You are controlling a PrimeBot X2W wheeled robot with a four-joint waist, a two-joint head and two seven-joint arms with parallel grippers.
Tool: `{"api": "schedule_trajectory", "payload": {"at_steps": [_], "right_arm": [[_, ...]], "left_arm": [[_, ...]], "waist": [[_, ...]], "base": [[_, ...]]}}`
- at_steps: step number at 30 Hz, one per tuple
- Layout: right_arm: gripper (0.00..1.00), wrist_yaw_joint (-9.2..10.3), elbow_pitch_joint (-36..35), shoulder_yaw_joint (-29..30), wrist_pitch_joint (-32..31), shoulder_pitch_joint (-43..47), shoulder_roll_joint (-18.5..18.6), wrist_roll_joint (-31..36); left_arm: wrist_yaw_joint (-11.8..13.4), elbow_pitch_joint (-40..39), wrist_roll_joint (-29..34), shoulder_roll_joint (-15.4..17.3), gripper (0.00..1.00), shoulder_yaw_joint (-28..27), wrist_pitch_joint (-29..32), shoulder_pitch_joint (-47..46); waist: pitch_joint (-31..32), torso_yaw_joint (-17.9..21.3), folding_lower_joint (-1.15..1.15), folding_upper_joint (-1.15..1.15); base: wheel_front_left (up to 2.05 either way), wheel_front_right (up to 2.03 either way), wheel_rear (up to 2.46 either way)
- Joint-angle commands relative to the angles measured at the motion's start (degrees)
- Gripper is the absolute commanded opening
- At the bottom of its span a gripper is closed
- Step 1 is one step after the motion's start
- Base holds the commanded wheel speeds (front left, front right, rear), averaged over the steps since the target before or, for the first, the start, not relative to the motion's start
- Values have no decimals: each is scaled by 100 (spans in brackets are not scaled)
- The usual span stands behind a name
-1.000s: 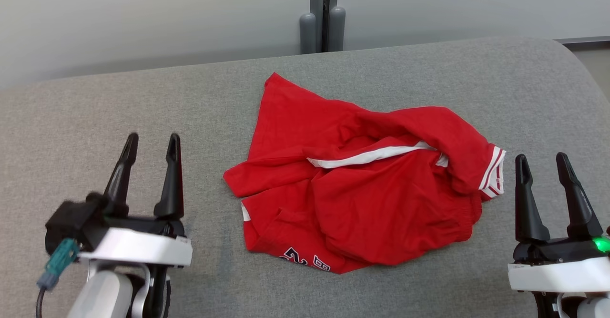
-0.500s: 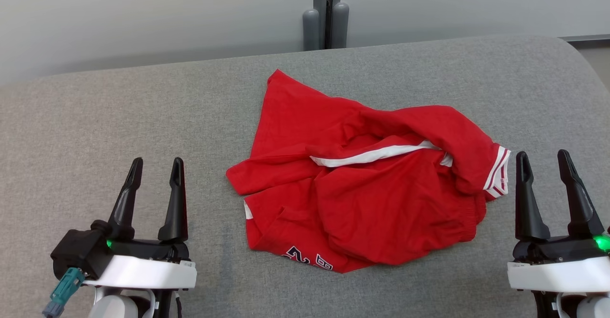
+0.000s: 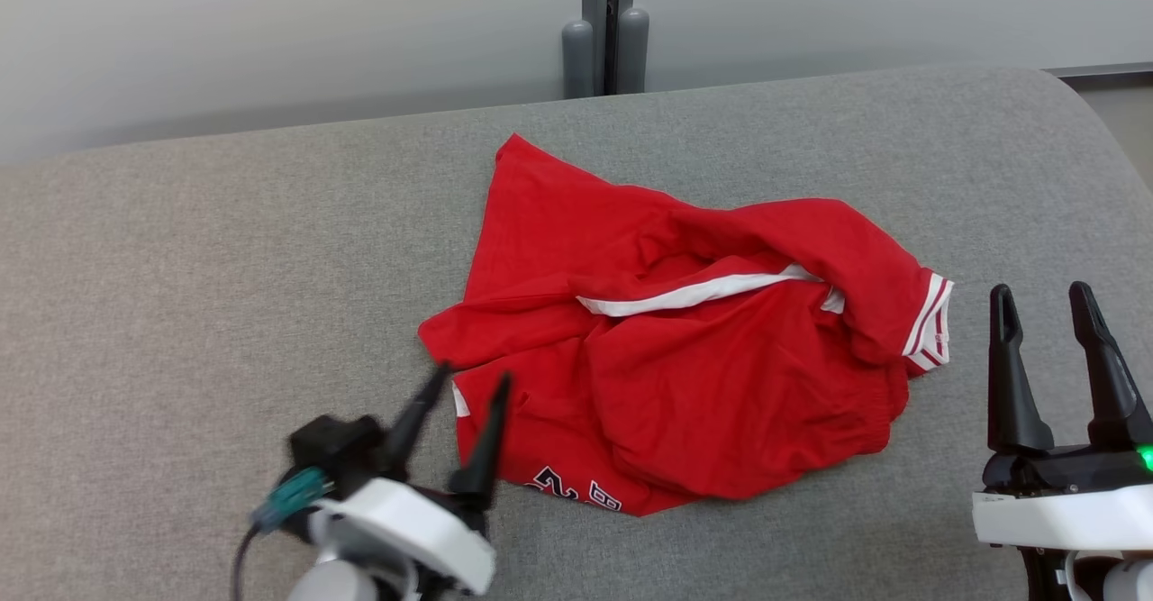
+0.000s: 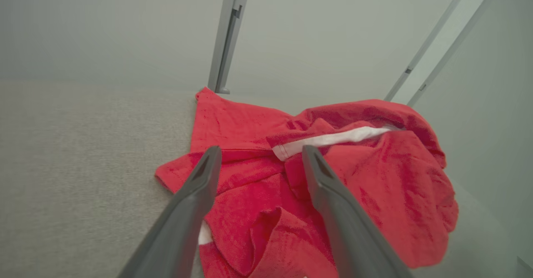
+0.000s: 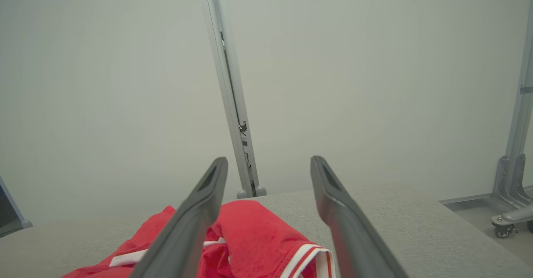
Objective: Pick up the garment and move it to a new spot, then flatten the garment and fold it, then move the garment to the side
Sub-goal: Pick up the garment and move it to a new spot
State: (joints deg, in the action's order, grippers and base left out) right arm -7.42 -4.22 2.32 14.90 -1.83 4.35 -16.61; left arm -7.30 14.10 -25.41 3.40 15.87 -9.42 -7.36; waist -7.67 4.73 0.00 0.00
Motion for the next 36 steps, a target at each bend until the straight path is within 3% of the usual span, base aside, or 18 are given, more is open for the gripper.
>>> {"api": "schedule_trajectory", "payload": {"at_steps": [1, 7, 19, 23, 27, 28, 29, 30, 31, 36], "right_arm": [[100, -13, 7, 28, 31, -16, 57, 3], [100, -13, 30, 39, 31, -92, 60, 18], [100, -13, 76, 7, 31, -209, 83, 208], [100, -13, 72, 22, 31, -228, 73, 214], [100, -13, 121, -18, 31, -255, 48, 230], [100, -13, 135, -26, 31, -262, 40, 232], [100, -13, 151, -41, 31, -271, 36, 230], [100, -13, 151, -41, 31, -271, 36, 230], [100, -13, 160, -47, 31, -286, 36, 227], [100, -13, 191, -12, 31, -283, 23, 213]], "left_arm": [[-20, 45, -192, 59, 100, 294, 218, -231], [-18, 431, -1072, 83, 100, 1009, 1302, -706], [-20, 1263, -2765, 33, 100, 1163, 3315, -1495], [17, 1656, -3089, -10, 100, 1193, 3638, -1763], [4, 1892, -3245, -32, 100, 1494, 3591, -2051], [1, 1912, -3340, -37, 74, 1607, 3571, -2105], [-2, 1926, -3406, -41, 36, 1709, 3524, -2166], [-2, 1926, -3406, -41, 36, 1709, 3524, -2166], [-3, 1958, -3463, -35, 0, 1801, 3469, -2225], [-13, 2094, -3643, -37, 0, 2119, 3193, -2437]], "waist": [[-12, 17, 0, 0], [-41, 155, 0, 0], [-151, 615, 0, 0], [-195, 688, 0, 0], [-231, 723, 0, 0], [-232, 733, 0, 0], [-231, 741, 0, 0], [-231, 741, 0, 0], [-235, 746, 0, 0], [-209, 709, 0, 0]], "base": [[0, 0, 0], [0, 0, 0], [0, 0, 0], [0, 0, 0], [0, 0, 0], [0, 0, 0], [0, 0, 0], [0, 0, 0], [0, 0, 0], [0, 0, 0]]}}
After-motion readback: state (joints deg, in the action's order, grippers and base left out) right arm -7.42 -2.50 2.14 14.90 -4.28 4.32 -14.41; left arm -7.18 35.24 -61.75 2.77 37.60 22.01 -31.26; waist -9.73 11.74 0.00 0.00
